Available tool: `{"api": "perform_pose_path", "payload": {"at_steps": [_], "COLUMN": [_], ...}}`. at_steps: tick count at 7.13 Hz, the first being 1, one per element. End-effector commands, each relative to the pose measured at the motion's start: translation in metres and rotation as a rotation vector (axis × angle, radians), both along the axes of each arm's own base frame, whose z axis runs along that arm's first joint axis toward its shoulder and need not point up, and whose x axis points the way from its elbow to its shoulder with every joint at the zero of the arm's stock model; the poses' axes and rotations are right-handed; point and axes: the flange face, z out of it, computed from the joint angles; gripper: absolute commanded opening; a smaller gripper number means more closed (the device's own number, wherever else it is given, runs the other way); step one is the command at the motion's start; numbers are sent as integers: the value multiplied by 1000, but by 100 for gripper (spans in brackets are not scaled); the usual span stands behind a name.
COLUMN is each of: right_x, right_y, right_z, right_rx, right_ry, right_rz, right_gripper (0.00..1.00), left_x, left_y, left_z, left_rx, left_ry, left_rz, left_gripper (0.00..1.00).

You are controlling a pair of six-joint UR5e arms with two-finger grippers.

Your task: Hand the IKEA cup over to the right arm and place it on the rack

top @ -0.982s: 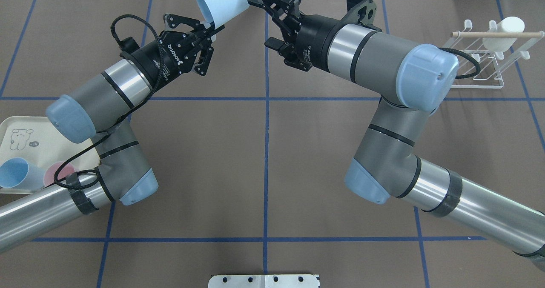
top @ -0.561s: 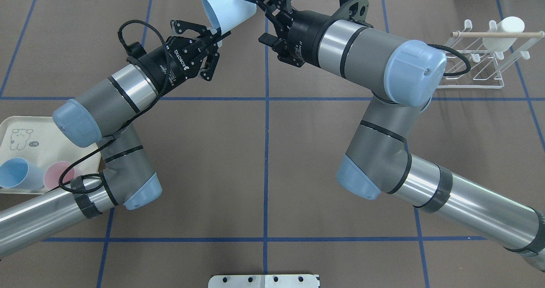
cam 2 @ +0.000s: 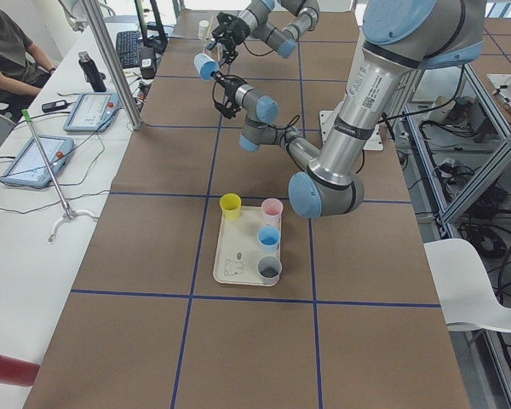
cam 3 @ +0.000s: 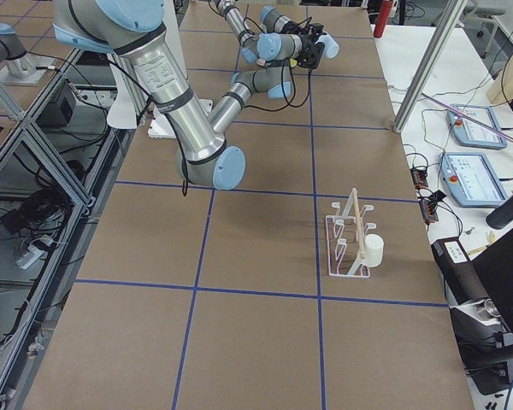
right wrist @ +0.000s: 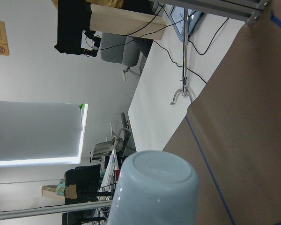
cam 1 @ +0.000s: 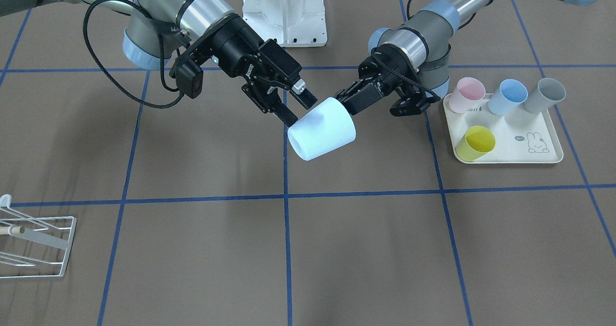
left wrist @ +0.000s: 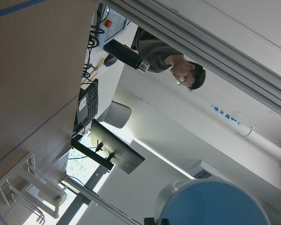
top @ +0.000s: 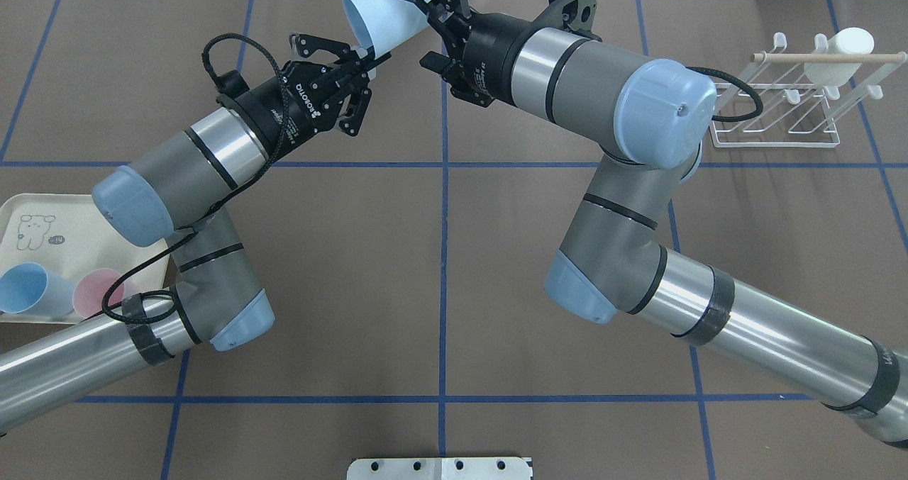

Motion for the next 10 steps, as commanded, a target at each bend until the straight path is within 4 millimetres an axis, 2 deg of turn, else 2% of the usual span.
{"api": "perform_pose_path", "payload": {"at_steps": [1, 8, 10], "right_x": [0, 0, 1], "right_y": [-1, -5, -5], "right_z": [0, 3, 3], "right_rx": [0, -5, -7], "right_ry": [1, 7, 3], "right_rz": [2, 8, 16], "right_gripper": [100, 100, 100], "left_x": [1, 3, 16], "left_y": [1, 11, 24], "left_z": [-2, -11, -12], "left_rx": [2, 13, -3], "left_ry": [3, 23, 39], "left_rz": [2, 15, 16], "left_gripper": [0, 0, 0]}}
